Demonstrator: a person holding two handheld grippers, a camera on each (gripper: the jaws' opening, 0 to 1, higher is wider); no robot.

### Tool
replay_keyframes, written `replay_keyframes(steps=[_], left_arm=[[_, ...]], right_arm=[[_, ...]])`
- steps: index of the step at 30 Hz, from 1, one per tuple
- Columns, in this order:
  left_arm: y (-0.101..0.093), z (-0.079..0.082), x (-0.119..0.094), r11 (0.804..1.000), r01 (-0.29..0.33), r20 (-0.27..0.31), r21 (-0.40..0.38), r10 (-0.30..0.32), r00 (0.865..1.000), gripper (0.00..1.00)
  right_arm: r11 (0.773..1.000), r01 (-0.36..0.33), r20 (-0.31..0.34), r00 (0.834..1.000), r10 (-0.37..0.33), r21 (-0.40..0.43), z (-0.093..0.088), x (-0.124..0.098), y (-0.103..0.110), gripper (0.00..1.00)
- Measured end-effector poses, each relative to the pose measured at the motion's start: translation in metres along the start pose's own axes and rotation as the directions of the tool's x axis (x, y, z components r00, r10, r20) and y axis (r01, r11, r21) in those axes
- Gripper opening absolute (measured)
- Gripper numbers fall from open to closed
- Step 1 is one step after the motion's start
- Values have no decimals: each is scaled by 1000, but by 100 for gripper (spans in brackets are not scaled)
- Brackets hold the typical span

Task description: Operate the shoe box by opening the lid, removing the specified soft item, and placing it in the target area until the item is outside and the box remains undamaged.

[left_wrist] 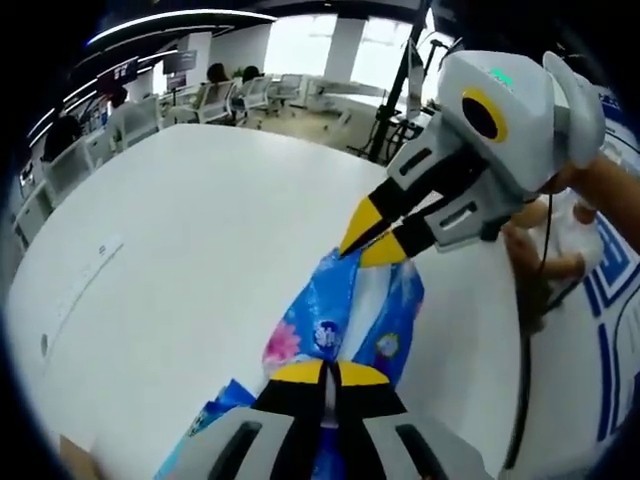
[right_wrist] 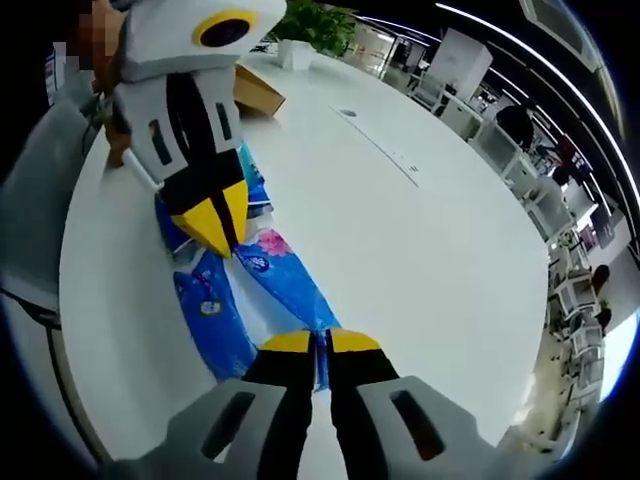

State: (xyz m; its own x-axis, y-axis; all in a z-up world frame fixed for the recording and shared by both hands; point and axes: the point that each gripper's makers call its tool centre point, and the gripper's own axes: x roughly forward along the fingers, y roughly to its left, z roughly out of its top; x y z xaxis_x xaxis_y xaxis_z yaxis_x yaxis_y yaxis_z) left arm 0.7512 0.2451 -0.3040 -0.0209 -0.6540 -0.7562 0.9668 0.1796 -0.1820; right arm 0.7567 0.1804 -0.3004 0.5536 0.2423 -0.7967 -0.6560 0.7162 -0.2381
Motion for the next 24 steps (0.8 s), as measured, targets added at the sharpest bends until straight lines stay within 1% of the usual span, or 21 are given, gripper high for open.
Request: replay_keyframes(steps=[5, 7, 13, 17, 20, 21, 24], left_arm=[[0, 4, -8, 1000, -12, 12, 19, 11, 1000, 5], [-1, 5, -15, 1000, -14, 17, 22, 14, 1000, 6], [-2, 12, -27, 999, -31, 48, 32, 29, 998, 12], [-6, 13, -41, 998, -36, 68, 42, 33, 997, 17], [-11, 13, -53, 999, -35, 83, 40, 32, 996, 19], [-12, 13, -58, 999, -38, 95, 36, 35, 995, 20], [-17, 10, -67, 999, -39, 108, 36, 35, 994, 22]], right_arm=[[1000, 2, 2, 1000, -2, 7, 2, -5, 1, 7], [1000, -2, 1, 1000, 2, 10, 3, -7, 3, 9], [1000, 13, 4, 1000, -13, 21, 6, -18, 3, 12], [999, 30, 5, 1000, -31, 43, 9, -28, 3, 19], [997, 41, 6, 999, -42, 62, 13, -36, 6, 21], [997, 44, 6, 999, -44, 69, 14, -39, 7, 23], [995, 45, 6, 999, -46, 88, 17, -47, 11, 27]])
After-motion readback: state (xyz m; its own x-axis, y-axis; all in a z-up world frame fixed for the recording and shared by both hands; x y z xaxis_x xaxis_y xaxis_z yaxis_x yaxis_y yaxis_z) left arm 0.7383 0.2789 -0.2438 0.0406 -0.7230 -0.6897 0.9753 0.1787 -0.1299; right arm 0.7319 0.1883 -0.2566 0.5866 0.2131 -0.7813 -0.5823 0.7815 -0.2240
